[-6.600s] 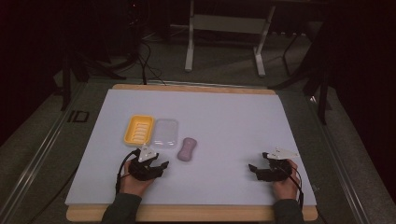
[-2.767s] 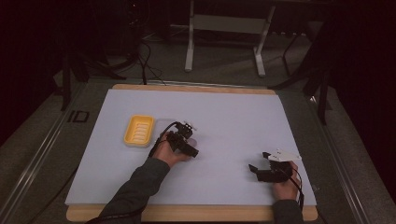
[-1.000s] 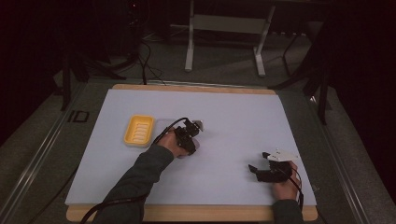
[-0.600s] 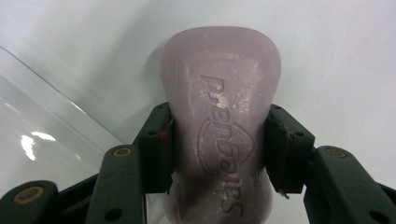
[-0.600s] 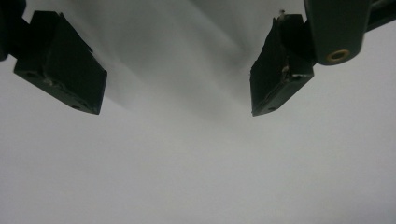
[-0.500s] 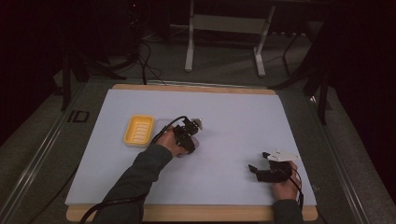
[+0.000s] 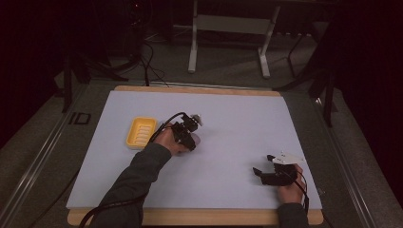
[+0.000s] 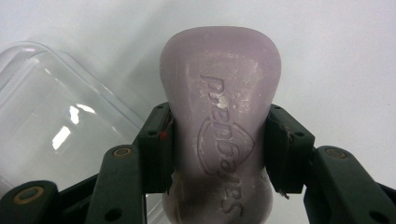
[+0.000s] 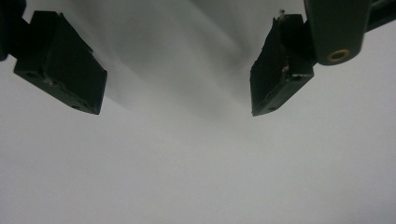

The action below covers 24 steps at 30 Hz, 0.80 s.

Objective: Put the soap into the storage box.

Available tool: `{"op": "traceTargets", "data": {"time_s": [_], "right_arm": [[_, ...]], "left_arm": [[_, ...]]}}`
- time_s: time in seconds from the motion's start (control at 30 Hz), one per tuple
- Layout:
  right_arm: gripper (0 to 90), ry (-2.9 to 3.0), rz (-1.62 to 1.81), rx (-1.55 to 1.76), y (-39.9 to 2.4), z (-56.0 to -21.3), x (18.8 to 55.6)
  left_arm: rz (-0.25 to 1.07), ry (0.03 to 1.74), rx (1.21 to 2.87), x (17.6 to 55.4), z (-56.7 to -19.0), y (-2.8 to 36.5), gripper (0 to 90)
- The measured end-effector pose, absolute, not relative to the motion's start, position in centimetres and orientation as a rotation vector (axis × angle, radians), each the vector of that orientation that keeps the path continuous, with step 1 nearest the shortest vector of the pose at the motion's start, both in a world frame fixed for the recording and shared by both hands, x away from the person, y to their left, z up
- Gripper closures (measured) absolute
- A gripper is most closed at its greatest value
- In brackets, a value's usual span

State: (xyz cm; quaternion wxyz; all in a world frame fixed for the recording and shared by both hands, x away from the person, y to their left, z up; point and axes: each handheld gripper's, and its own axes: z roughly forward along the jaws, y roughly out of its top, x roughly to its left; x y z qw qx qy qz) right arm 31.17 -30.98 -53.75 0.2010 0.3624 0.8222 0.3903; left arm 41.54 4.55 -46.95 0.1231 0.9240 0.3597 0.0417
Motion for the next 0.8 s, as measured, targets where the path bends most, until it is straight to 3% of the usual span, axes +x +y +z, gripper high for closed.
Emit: {"op": "traceTargets", "data": {"time_s": [0.8], "right_arm": [[18.5, 2.296, 1.090, 1.012, -31.0, -53.8, 31.2]], "left_arm": [[0.151, 1.093, 2.631, 42.0, -44.9, 6.4, 49.9]]}}
